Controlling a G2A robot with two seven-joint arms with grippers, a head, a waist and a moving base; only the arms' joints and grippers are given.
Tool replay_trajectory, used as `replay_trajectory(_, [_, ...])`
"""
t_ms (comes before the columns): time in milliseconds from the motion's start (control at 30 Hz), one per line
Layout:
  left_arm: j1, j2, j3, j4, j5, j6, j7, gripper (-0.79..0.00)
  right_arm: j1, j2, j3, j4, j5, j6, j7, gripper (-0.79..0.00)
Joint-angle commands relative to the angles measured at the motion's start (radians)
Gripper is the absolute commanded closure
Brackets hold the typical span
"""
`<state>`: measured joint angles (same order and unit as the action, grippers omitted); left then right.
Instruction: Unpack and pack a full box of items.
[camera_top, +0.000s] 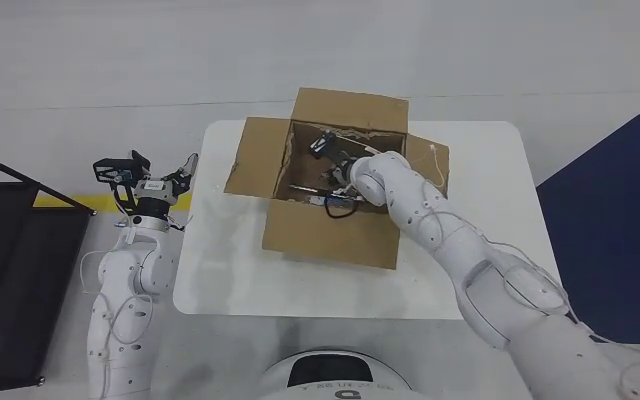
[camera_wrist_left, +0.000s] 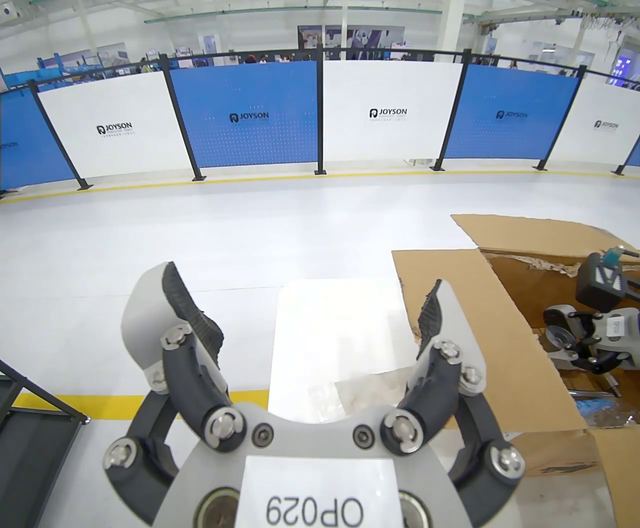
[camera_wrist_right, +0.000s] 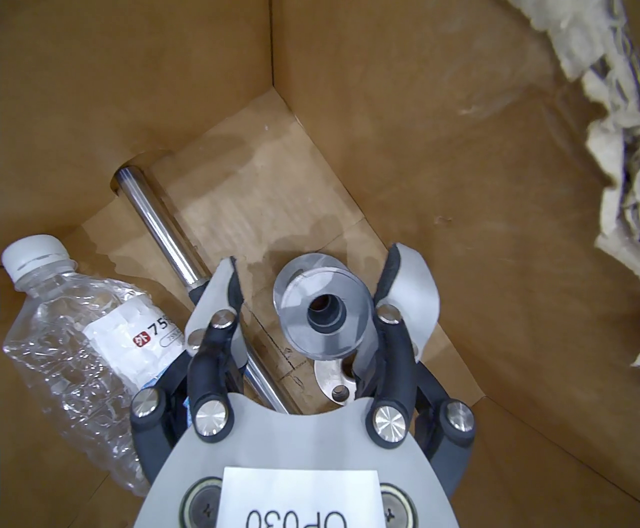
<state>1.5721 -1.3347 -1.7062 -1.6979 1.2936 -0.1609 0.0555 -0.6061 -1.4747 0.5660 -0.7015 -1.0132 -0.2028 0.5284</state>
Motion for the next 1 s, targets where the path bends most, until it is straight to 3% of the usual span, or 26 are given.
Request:
replay_trajectory(0, [0.0, 0.0, 0.0, 0.0, 0.0, 0.0, 0.0, -0.785, 0.005, -0.007, -0.003, 0.013, -0.006, 0.002, 0.001, -0.132])
replay_trajectory(33, [0.0, 0.0, 0.0, 0.0, 0.0, 0.0, 0.0, -0.785, 0.006, -0.01, -0.003, 0.016, -0.007, 0.004, 0.0, 0.0])
replay_trajectory(233, [0.0, 0.0, 0.0, 0.0, 0.0, 0.0, 0.0, -0.785, -0.003, -0.007, 0.009, -0.051, -0.05, 0.007, -0.029, 0.0])
replay_trajectory(433, [0.0, 0.0, 0.0, 0.0, 0.0, 0.0, 0.0, -0.785, -0.103, 0.069, 0.132, -0.296, -0.109, 0.003, -0.107, 0.0])
replay_trajectory(567, [0.0, 0.0, 0.0, 0.0, 0.0, 0.0, 0.0, -0.785, -0.276, 0.155, 0.326, -0.586, -0.174, 0.037, -0.131, 0.0])
replay_trajectory(733, [0.0, 0.0, 0.0, 0.0, 0.0, 0.0, 0.0, -0.785, -0.615, 0.249, 0.68, -0.994, -0.254, 0.098, -0.135, 0.0])
replay_trajectory(867, [0.0, 0.0, 0.0, 0.0, 0.0, 0.0, 0.0, -0.785, -0.825, 0.278, 0.947, -1.139, -0.197, 0.167, -0.16, 0.0])
replay_trajectory(967, [0.0, 0.0, 0.0, 0.0, 0.0, 0.0, 0.0, -0.785, -0.924, 0.281, 1.045, -1.192, -0.148, 0.228, -0.157, 0.0])
